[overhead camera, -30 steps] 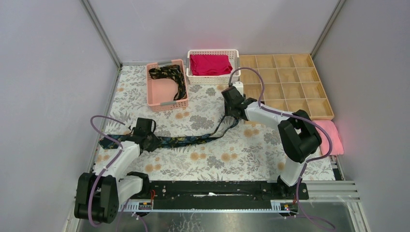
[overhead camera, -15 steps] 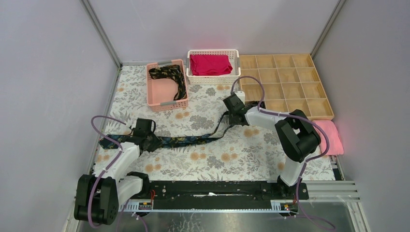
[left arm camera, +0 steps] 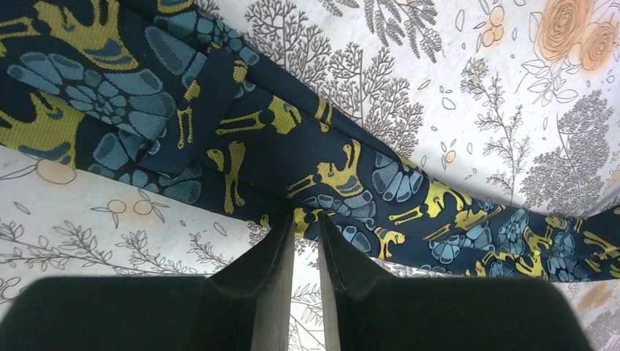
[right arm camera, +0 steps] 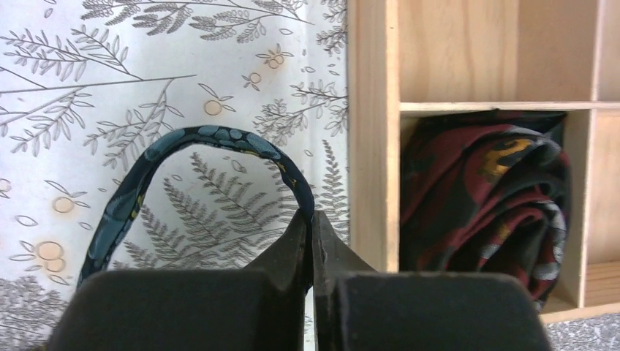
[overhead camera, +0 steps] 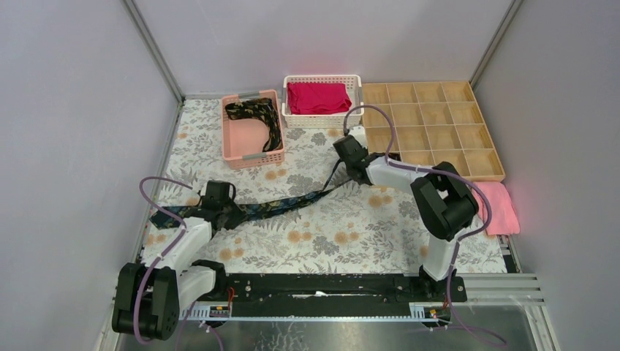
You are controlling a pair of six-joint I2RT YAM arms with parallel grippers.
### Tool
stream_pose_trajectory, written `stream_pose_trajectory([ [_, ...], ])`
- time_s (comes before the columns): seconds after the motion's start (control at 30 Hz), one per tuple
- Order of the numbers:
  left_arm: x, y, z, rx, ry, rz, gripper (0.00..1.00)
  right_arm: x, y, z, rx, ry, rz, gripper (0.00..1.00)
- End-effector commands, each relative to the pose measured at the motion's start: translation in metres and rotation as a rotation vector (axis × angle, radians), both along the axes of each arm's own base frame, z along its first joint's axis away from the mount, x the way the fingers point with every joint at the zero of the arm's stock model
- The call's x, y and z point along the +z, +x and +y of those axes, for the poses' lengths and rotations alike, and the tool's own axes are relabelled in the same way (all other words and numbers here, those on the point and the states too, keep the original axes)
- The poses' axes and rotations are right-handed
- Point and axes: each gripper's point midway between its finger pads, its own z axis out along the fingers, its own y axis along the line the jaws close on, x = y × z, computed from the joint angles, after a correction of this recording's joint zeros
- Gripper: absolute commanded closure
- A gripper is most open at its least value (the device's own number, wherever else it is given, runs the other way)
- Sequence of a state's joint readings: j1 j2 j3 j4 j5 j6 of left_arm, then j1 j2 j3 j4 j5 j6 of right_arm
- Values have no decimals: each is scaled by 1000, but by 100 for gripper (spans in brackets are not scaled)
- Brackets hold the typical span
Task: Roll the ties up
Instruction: Flatten out the tie at the center of the board.
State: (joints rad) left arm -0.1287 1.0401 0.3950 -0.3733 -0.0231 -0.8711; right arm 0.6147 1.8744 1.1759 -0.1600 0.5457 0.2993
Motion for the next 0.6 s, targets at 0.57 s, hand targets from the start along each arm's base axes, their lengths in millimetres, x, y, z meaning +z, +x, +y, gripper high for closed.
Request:
stream_pose_trajectory([
  [0.57,66,40,-49,-172,-109,-194,79,73,-33,-16,226,105,-408,100],
])
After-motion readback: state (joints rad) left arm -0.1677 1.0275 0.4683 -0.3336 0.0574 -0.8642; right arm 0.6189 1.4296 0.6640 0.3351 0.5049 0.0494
